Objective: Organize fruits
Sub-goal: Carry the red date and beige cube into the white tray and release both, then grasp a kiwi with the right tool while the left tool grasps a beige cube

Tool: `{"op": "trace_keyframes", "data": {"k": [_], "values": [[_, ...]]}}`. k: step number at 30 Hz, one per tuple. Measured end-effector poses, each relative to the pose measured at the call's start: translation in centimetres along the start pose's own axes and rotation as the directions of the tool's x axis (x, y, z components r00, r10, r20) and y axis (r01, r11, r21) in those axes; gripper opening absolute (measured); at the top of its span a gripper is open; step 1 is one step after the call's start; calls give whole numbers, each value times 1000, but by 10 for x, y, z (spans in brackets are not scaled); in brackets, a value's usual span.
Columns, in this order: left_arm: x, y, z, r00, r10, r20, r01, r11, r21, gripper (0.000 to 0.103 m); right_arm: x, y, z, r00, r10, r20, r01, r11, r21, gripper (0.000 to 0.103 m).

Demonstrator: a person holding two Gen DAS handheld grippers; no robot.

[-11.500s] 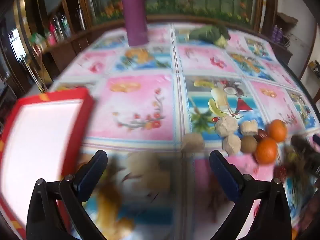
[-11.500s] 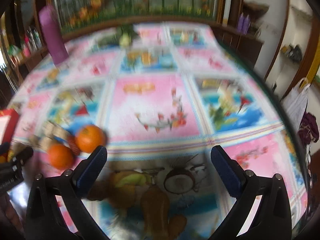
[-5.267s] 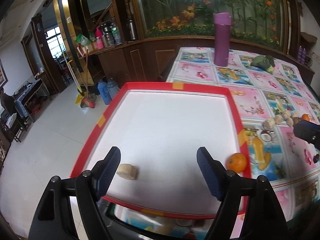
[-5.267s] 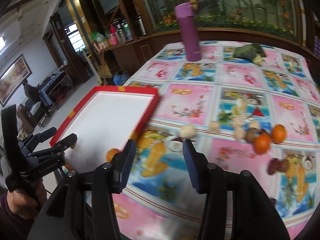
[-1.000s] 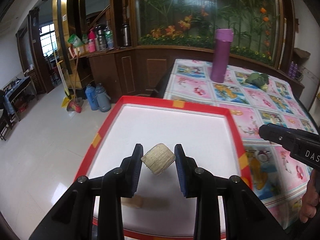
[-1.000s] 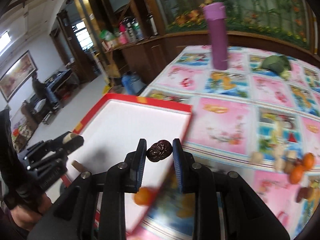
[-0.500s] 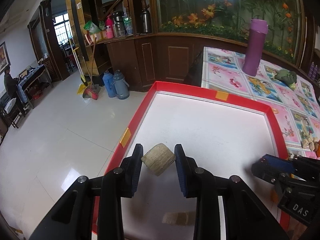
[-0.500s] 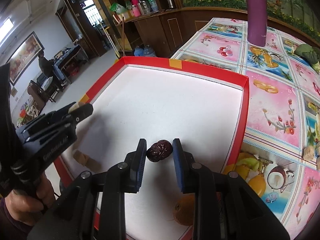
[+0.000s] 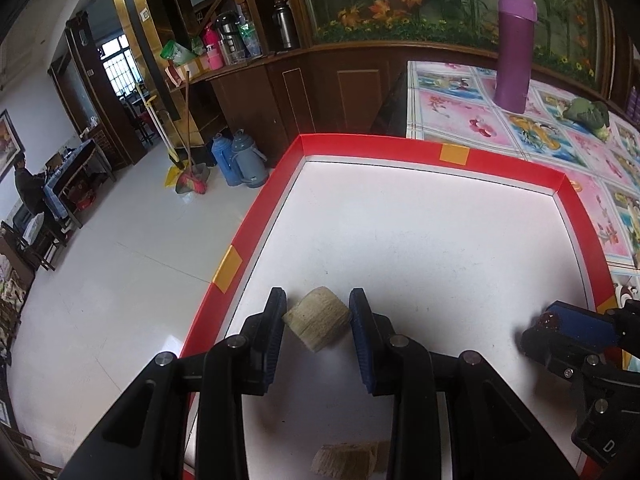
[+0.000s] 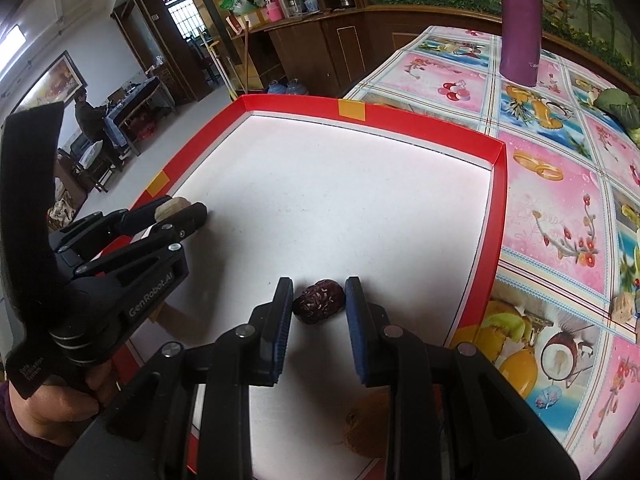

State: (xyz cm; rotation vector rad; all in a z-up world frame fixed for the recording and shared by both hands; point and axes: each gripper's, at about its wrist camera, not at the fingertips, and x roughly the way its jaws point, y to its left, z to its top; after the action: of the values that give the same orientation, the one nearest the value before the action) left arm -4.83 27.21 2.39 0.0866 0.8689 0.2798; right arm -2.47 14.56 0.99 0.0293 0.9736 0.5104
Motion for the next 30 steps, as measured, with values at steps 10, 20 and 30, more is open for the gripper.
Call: {"op": "trace_keyframes", "data": {"k": [10,20,30], "values": [[-23,-5,1,999,28,43,-28,1000,5,58,-21,-12,-5,999,15,32,-16,999,32,31],[-70,-21,12,988,14,152,-18,1000,24,63,-72,-38,-9,990,-8,143,-4,996,84,37],[-98,-58,15,979,-17,202,0,997,82,64,-112,-73,-29,978,-40,204,11,990,139,37]]}}
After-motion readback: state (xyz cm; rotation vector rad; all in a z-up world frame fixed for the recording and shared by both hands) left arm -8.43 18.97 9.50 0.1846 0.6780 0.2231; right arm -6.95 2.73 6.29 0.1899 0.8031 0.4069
